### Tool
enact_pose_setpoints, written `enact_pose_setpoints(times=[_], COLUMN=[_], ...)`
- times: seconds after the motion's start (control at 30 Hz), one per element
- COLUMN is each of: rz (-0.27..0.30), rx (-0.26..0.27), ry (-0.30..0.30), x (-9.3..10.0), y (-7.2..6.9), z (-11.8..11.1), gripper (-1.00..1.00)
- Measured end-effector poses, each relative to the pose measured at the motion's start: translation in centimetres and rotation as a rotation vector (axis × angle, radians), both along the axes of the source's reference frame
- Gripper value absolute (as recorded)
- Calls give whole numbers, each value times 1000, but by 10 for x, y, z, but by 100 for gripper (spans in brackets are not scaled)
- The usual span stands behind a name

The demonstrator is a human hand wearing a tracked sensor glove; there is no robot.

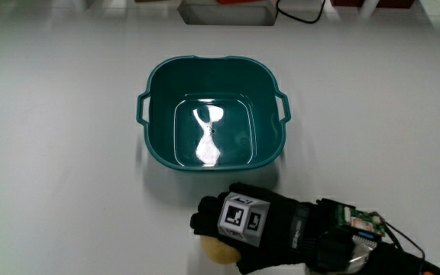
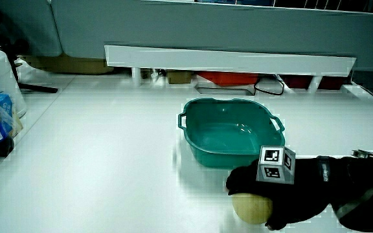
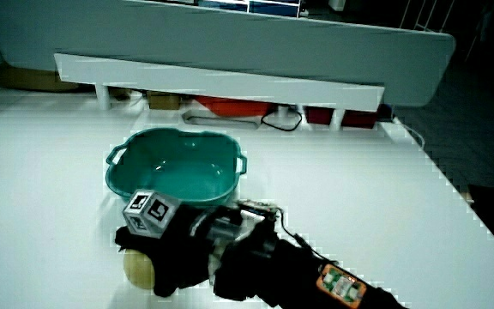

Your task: Pick pear from desk

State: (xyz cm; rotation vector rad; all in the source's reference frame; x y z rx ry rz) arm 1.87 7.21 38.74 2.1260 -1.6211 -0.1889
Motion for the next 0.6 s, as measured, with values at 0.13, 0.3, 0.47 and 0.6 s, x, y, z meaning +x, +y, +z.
enact_pose_setpoints(times=[0.13,0.3,0.47,0.6], rz=[16,43,64,94], rx=[3,15,41,38], ry=[-4,-14,-33,-29], x=[4,9,11,11], y=[-10,-22,-34,-45], z=[-10,-21,-34,-36], gripper=[100,100,100,100])
